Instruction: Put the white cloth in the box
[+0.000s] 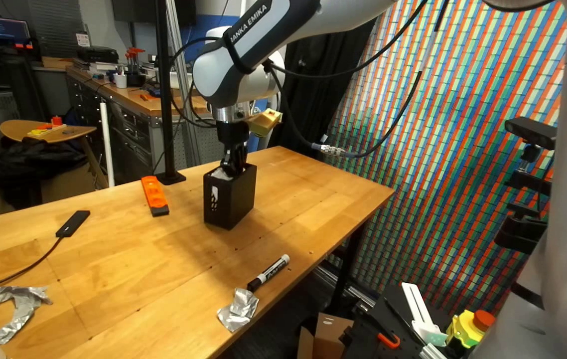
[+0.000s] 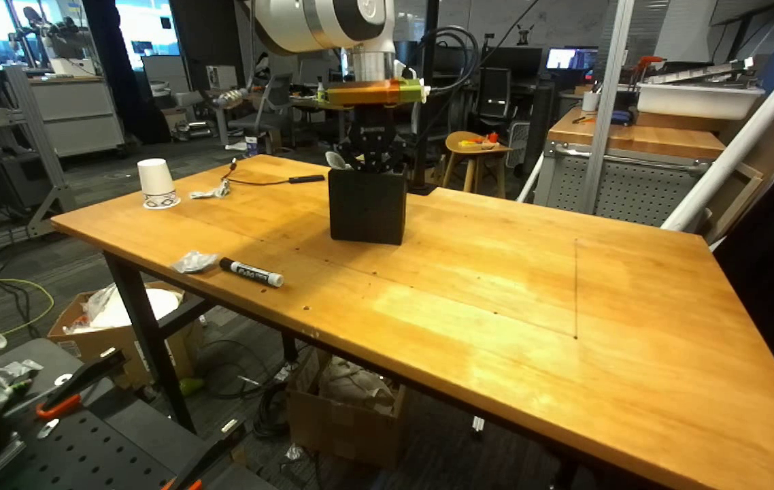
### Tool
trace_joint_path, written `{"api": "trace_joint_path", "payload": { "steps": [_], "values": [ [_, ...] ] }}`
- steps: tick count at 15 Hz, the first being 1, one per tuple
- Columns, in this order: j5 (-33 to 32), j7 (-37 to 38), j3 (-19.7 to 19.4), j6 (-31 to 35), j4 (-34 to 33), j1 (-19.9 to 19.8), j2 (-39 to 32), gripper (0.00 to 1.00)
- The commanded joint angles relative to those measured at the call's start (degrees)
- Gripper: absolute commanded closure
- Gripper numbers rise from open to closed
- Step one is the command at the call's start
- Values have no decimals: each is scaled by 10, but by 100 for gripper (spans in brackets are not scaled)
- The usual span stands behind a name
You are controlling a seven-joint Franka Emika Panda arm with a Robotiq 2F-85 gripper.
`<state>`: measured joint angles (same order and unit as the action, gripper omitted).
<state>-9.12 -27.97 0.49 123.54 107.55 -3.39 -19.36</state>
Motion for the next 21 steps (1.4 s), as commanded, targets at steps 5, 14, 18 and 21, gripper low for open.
{"api": "trace_joint_path", "payload": {
  "steps": [5,14,18,21],
  "values": [
    [37,-23,17,-14,-11,-12,-47,100],
    [20,2,10,-29,21,-3,55,100],
    [12,9,11,-36,20,8,97,100],
    [13,9,14,-31,8,18,104,100]
  ]
}}
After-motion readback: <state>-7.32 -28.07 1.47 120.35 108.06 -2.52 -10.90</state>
